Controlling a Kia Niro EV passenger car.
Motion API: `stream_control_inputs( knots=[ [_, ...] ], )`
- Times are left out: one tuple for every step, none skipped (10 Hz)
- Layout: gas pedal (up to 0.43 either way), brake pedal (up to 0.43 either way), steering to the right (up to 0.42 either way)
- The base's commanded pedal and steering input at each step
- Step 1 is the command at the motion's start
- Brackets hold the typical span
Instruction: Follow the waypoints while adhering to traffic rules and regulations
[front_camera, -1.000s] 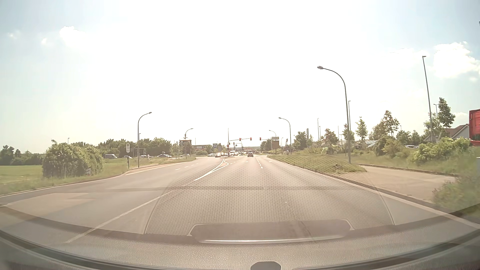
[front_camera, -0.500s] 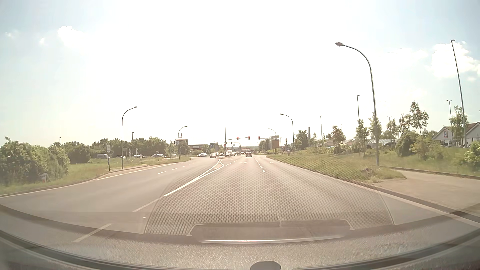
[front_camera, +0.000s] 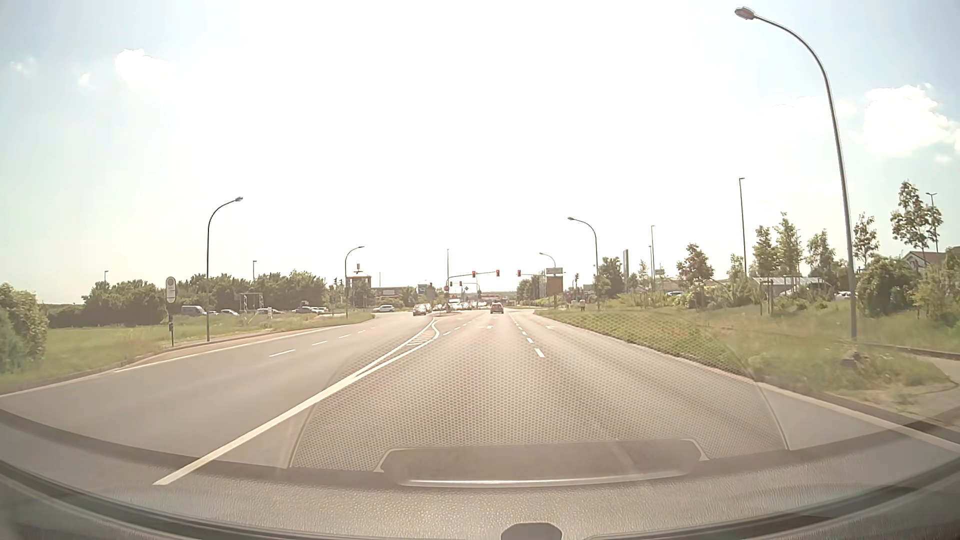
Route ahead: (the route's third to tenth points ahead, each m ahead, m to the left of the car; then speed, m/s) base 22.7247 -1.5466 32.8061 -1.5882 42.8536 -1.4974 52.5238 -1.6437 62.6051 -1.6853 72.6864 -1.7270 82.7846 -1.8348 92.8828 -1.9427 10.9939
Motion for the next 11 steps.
stream_control_inputs(
  knots=[
    [0.047, 0.0, -0.001],
    [0.059, 0.0, -0.001],
    [0.059, 0.0, -0.002],
    [0.059, 0.0, -0.003],
    [0.059, 0.0, -0.004],
    [0.059, 0.0, -0.003],
    [0.059, 0.0, -0.003],
    [0.059, 0.0, 0.0],
    [0.059, 0.0, 0.003],
    [0.059, 0.0, 0.004],
    [0.059, 0.0, 0.003]
  ],
)
